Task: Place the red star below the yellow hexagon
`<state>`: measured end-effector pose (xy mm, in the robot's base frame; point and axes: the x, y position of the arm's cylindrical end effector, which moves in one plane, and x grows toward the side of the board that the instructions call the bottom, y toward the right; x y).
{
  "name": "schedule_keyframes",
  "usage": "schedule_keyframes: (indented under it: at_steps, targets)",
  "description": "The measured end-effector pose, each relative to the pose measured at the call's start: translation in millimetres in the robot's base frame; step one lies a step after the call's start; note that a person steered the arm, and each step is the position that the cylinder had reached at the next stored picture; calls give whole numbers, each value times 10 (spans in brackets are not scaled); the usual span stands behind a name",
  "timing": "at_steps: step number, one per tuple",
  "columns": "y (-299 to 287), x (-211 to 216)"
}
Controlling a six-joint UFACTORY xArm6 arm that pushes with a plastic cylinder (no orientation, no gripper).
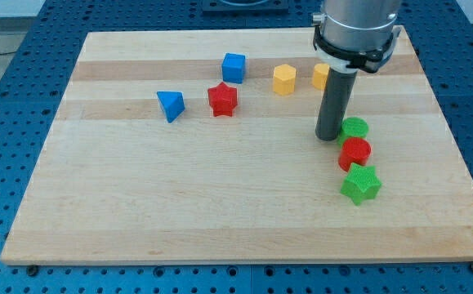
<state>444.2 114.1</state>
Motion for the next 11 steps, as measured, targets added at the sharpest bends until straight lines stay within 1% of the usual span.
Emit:
schedule_keyframes:
  at_steps: [1,3,4,5,6,8,9,11]
  targets:
    - [-323,10]
    - [-1518,-75]
    - [-1964,-412]
    - [-2080,-723]
    - [-1913,-755]
    - [-1306,-713]
    - [-1241,-664]
    - [-1143,-413]
